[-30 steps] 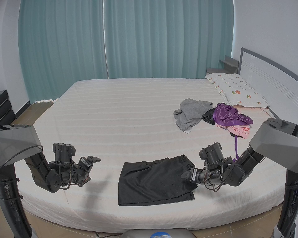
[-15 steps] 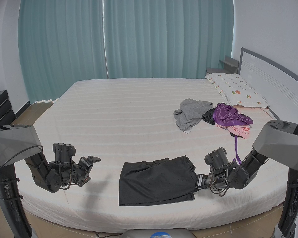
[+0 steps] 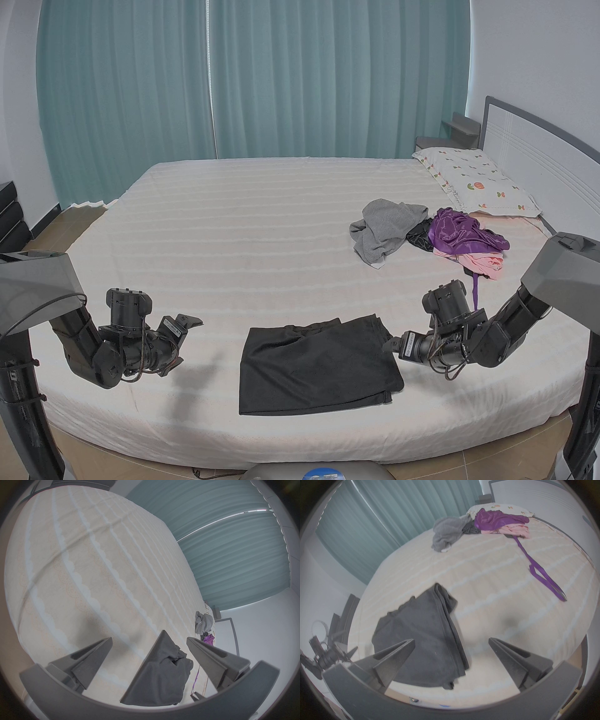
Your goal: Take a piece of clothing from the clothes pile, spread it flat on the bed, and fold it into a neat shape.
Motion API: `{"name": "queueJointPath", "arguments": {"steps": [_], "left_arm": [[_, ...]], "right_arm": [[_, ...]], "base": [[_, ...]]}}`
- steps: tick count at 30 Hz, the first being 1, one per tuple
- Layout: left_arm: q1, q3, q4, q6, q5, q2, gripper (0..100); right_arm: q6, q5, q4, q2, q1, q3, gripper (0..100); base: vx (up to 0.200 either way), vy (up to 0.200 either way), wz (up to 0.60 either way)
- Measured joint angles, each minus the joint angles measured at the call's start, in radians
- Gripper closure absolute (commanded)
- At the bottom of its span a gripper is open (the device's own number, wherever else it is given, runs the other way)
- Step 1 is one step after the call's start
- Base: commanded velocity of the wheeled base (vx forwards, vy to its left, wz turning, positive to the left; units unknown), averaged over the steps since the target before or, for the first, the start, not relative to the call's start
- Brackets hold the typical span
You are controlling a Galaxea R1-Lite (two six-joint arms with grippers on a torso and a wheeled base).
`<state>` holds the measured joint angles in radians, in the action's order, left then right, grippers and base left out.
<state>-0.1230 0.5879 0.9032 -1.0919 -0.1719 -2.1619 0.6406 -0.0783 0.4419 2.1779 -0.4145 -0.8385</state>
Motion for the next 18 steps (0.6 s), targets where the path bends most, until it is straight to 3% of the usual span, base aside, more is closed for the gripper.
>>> {"name": "queueJointPath", "arguments": {"steps": [18], "left_arm": [[-0.001, 0.003, 0.0, 0.0, 0.0, -0.002, 0]], "right_arm": [[0.073, 0.0, -0.04, 0.24, 0.028, -0.423, 0]], "base": [[0.0, 0.0, 0.0]]}}
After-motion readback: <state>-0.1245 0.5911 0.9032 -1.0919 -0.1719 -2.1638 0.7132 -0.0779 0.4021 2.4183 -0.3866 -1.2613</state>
